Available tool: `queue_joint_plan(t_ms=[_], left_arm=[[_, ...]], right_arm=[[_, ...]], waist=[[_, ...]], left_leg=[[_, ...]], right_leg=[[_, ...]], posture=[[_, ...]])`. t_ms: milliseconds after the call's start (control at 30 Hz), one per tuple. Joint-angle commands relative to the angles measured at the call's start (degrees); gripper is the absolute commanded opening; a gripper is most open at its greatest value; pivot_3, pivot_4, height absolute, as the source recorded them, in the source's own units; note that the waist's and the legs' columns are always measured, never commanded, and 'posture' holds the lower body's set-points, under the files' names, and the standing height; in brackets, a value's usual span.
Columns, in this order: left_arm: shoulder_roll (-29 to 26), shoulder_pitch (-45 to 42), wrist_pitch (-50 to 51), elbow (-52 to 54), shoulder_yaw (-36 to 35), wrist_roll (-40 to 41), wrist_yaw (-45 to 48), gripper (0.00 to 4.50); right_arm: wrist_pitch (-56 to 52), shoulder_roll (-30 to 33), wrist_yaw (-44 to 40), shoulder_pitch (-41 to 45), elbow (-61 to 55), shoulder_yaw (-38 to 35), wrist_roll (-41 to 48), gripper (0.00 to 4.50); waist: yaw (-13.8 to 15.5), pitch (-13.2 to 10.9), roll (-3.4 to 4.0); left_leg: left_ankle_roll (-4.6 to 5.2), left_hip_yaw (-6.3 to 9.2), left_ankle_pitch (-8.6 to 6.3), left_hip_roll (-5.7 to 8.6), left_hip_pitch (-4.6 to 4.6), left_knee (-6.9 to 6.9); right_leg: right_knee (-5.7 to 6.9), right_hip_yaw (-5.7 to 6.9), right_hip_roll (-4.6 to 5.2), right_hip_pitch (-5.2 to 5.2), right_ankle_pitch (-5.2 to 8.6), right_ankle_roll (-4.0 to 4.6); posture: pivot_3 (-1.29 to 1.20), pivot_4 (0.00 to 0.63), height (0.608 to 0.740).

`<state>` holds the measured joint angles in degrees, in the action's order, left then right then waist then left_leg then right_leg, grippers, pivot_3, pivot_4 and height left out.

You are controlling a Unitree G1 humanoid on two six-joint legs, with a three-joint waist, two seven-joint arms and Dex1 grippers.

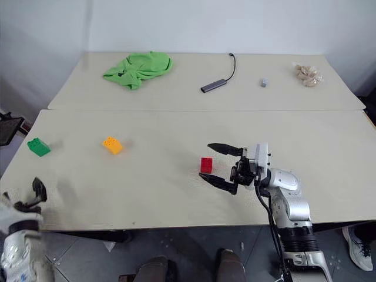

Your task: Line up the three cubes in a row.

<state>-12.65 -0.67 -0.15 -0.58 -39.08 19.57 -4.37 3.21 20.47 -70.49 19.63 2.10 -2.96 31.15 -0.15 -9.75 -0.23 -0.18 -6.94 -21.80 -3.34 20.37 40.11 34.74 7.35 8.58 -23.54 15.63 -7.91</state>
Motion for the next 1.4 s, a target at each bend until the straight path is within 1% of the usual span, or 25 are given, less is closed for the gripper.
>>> queue_joint_plan(t_ms=[33,133,200,267,400,500,533,567,633,800,833,933,967,1033,1100,1200,1267,1400], left_arm=[[-3.57,-7.96,3.98,-4.03,1.65,-3.99,-6.88,4.50],[-6.31,-15.41,3.92,-11.51,2.96,-6.37,-9.94,4.50],[-7.77,-18.78,2.81,-15.64,3.28,-7.62,-11.91,4.50],[-9.12,-22.89,2.33,-20.76,3.85,-7.59,-12.10,4.50],[-11.21,-28.60,1.15,-28.73,4.39,-7.82,-13.65,4.50],[-12.30,-30.25,0.45,-32.24,4.58,-7.76,-14.58,4.50],[-12.27,-30.44,-0.04,-32.78,4.32,-7.57,-15.30,4.07],[-12.09,-30.61,-0.17,-33.04,3.90,-7.10,-15.95,3.86],[-11.79,-30.92,-0.46,-33.38,2.98,-5.96,-17.01,3.28],[-12.91,-29.78,-1.22,-32.87,4.24,-5.68,-13.67,1.80],[-12.94,-28.54,-1.28,-31.12,3.81,-4.48,-11.61,1.49],[-15.18,-23.62,-1.83,-26.56,2.99,-1.22,-2.50,1.46],[-16.31,-21.56,-2.21,-24.92,2.42,1.12,2.89,1.46],[-17.85,-17.79,-0.43,-20.76,0.42,8.68,14.70,1.46],[-19.32,-14.41,3.84,-17.18,-0.91,14.55,22.44,1.46],[-27.07,-4.46,12.06,-7.55,0.75,21.69,43.06,1.46],[-30.10,-2.04,13.00,-3.21,3.85,23.03,52.01,1.46],[-32.63,-3.66,8.11,-0.32,16.19,16.27,64.57,1.46]], right_arm=[[3.97,-1.52,2.86,0.24,-1.75,-0.98,-0.89,4.48],[3.47,-1.60,3.89,-0.74,-3.11,0.17,-0.95,4.48],[3.00,-1.29,4.23,-1.31,-4.07,0.79,-0.88,4.48],[2.36,-0.94,4.66,-1.73,-5.06,1.05,-0.71,4.48],[1.00,0.20,5.66,-2.64,-6.62,0.77,-0.44,4.48],[1.08,0.81,6.81,-3.65,-7.29,0.41,-0.84,4.48],[1.14,0.92,7.19,-4.00,-7.48,0.39,-1.00,4.50],[1.19,1.00,7.54,-4.33,-7.72,0.42,-1.10,4.50],[1.19,1.08,8.05,-4.77,-8.19,0.66,-1.10,4.50],[1.13,1.13,8.84,-5.49,-9.08,1.09,-1.20,4.50],[1.01,1.27,8.93,-5.66,-9.28,1.06,-1.26,4.50],[0.80,1.61,9.57,-6.16,-9.72,0.65,-1.33,4.50],[0.90,1.74,9.67,-6.46,-9.74,0.56,-1.40,4.50],[1.05,2.04,9.77,-7.06,-9.81,0.54,-1.44,4.50],[1.09,2.30,9.87,-7.50,-10.01,0.50,-1.36,4.50],[0.85,3.05,9.87,-7.72,-9.81,0.02,-1.20,4.50],[1.06,3.63,9.09,-7.28,-8.96,0.16,-1.36,4.50],[1.29,4.24,7.85,-6.31,-7.39,0.40,-1.64,4.50]], waist=[[0.05,0.01,-0.02],[-0.03,0.02,-0.03],[-0.23,0.02,-0.03],[-0.30,0.01,-0.03],[-0.24,0.01,-0.05],[-0.19,-0.01,-0.08],[-0.19,-0.01,-0.08],[-0.19,-0.01,-0.08],[-0.19,-0.01,-0.08],[-0.20,-0.01,-0.09],[-0.20,-0.01,-0.09],[-0.63,-0.01,-0.08],[-0.87,-0.01,-0.09],[-1.43,-0.02,-0.09],[-1.48,-0.02,-0.09],[-1.72,-0.05,-0.12],[-1.33,-0.10,-0.03],[0.21,-0.17,0.18]], left_leg=[[-0.03,0.02,0.02,0.00,0.00,0.01],[-0.05,-0.02,0.03,0.01,-0.03,-0.01],[-0.05,-0.04,0.03,0.01,-0.04,-0.05],[-0.05,-0.07,0.03,0.01,-0.05,-0.12],[-0.07,-0.06,0.04,0.01,-0.04,-0.12],[-0.07,-0.06,0.04,0.01,-0.04,-0.10],[-0.07,-0.06,0.04,0.01,-0.04,-0.11],[-0.07,-0.06,0.04,0.01,-0.04,-0.11],[-0.08,-0.05,0.04,0.01,-0.04,-0.11],[-0.09,-0.06,0.05,0.01,-0.04,-0.09],[-0.09,-0.06,0.05,0.01,-0.04,-0.09],[-0.09,-0.08,0.05,0.00,-0.05,-0.13],[-0.09,-0.08,0.05,0.00,-0.05,-0.15],[-0.10,-0.06,0.05,-0.02,-0.04,-0.17],[-0.11,-0.08,0.05,-0.04,-0.04,-0.15],[-0.12,-0.11,0.05,-0.06,-0.05,-0.14],[-0.16,-0.17,0.01,-0.09,-0.05,-0.14],[-0.17,-0.18,0.03,-0.08,-0.08,-0.06]], right_leg=[[0.04,0.02,-0.01,0.00,0.00,0.00],[0.03,0.04,-0.03,0.01,0.00,0.01],[0.03,0.07,-0.02,0.00,0.00,0.01],[0.01,0.14,-0.02,-0.03,0.00,0.00],[-0.01,0.20,-0.03,-0.01,0.00,0.00],[-0.01,0.19,-0.03,0.00,0.00,0.00],[-0.01,0.19,-0.03,0.00,0.00,0.00],[-0.02,0.19,-0.03,0.00,0.00,0.00],[-0.01,0.19,-0.03,0.00,0.00,0.00],[-0.01,0.19,-0.03,0.00,0.00,0.00],[-0.01,0.19,-0.03,0.00,0.00,0.00],[0.00,0.18,-0.03,-0.03,0.00,0.00],[0.00,0.19,-0.03,-0.03,0.00,0.00],[0.00,0.22,-0.04,-0.04,0.00,0.00],[0.00,0.21,-0.04,-0.04,0.01,0.00],[0.01,0.17,-0.04,-0.05,0.01,0.01],[0.03,0.14,-0.05,-0.10,0.03,0.04],[0.00,0.10,-0.04,-0.02,0.09,0.14]], posture=[[0.00,0.150,0.740],[0.00,0.150,0.740],[0.00,0.150,0.740],[0.00,0.150,0.740],[0.00,0.150,0.740],[0.00,0.150,0.740],[0.00,0.150,0.740],[0.00,0.150,0.740],[0.00,0.150,0.740],[0.00,0.150,0.740],[0.00,0.150,0.740],[0.00,0.150,0.740],[0.00,0.150,0.740],[0.00,0.150,0.740],[0.00,0.150,0.740],[0.00,0.150,0.740],[0.00,0.150,0.740],[0.00,0.150,0.740]])
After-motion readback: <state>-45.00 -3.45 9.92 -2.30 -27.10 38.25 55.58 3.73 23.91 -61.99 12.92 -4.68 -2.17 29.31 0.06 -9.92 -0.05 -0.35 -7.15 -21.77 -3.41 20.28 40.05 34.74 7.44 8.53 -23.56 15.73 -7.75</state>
